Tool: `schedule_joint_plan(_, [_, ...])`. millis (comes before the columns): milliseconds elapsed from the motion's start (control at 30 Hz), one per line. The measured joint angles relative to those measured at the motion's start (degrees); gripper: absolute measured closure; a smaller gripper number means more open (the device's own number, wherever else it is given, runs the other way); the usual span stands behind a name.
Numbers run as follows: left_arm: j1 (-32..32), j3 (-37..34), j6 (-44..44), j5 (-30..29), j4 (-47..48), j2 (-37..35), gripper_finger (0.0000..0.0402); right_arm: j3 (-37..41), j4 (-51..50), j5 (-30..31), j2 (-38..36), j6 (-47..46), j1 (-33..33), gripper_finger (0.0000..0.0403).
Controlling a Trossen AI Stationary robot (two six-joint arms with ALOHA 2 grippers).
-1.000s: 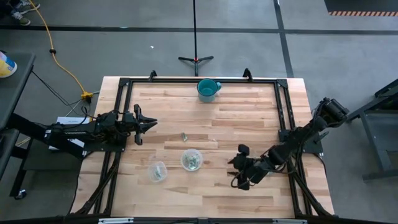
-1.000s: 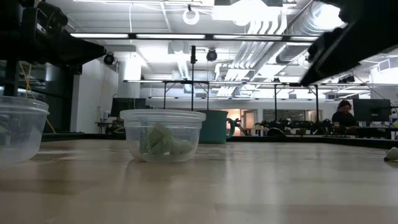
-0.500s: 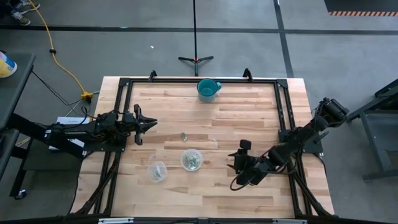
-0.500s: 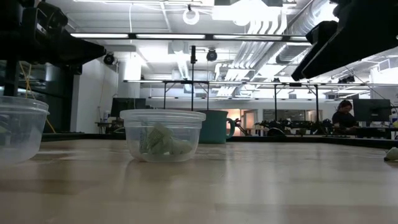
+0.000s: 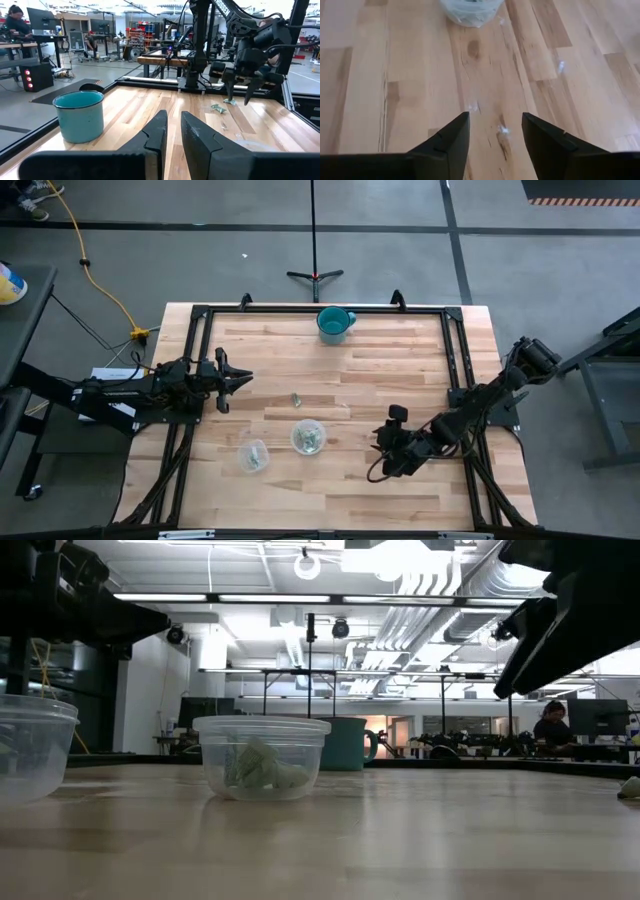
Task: Pick and place items into bin
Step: Put the stevia packet into the left transparent bin
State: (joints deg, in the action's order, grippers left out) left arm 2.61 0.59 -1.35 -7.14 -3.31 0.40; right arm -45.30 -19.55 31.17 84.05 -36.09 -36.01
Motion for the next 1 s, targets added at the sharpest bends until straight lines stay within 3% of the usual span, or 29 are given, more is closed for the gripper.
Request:
schedule_joint_plan(400, [0.0, 0.0, 0.0, 0.0, 0.0, 0.0, 0.0309, 0.0, -1.5, 1.1, 0.0, 0.0, 0.0, 0.0269])
schedule_joint_plan(667, [0.0, 0.0, 0.0, 0.0, 0.0, 0.0, 0.0309, 0.0, 3.5, -14.5, 0.0, -4.0, 0.0, 0.0279])
schedule_joint_plan(867, [0.0, 0.0, 0.0, 0.0, 0.0, 0.0, 0.0309, 0.0, 9.6, -13.5, 0.0, -3.5, 0.0, 0.0279])
schedule_joint_plan(1000, [0.0, 0.0, 0.0, 0.0, 0.0, 0.0, 0.0309, 0.0, 7.3, -12.7, 0.0, -4.5, 0.0, 0.0277])
